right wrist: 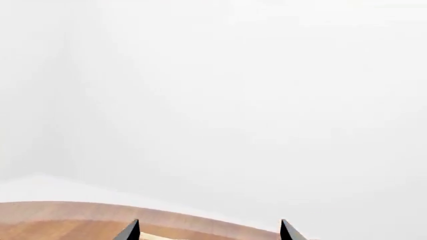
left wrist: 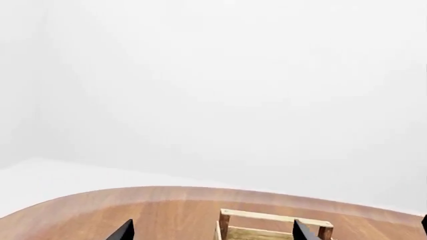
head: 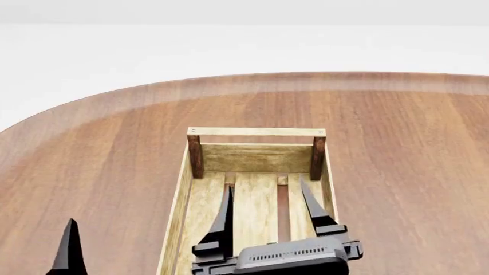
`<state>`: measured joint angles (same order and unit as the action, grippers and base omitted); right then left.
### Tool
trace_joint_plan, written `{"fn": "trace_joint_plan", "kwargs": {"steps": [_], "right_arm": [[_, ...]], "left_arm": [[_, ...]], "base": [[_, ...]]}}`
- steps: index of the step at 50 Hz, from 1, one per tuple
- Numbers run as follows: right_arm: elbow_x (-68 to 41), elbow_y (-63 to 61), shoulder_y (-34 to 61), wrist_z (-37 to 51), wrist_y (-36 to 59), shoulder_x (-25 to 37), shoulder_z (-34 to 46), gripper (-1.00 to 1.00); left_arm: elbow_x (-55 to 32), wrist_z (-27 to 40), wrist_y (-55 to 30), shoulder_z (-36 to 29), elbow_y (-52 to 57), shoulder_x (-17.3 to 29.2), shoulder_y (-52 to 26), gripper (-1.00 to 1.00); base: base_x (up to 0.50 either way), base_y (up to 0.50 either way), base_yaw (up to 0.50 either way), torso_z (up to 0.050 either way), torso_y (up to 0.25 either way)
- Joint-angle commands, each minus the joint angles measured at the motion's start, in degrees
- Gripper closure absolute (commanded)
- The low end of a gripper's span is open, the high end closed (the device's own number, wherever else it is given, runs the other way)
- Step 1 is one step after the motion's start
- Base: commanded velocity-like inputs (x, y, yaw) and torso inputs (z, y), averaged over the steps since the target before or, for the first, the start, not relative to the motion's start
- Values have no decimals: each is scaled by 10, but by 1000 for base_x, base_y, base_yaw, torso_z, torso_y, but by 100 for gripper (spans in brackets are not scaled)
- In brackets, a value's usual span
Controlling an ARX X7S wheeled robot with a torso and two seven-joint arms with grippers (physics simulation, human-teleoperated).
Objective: Pick up the cream cheese and put it in the tray.
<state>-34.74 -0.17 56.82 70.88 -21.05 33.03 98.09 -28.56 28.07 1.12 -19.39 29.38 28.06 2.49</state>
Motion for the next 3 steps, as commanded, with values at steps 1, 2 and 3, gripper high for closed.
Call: {"fn": "trace_joint_plan", "kwargs": {"steps": [1, 2, 3], "right_arm": [[24, -54, 10, 26, 31, 14, 5, -100], [26, -60, 11, 29, 35, 16, 5, -100], [29, -66, 12, 32, 38, 18, 6, -100]], "left_arm": [[-17, 10, -6, 12, 28, 10, 1, -100], [-20, 12, -7, 13, 32, 11, 1, -100], [-23, 13, -9, 15, 37, 13, 1, -100]], "base": [[0, 0, 0, 0, 0], [0, 0, 0, 0, 0], [0, 0, 0, 0, 0]]}}
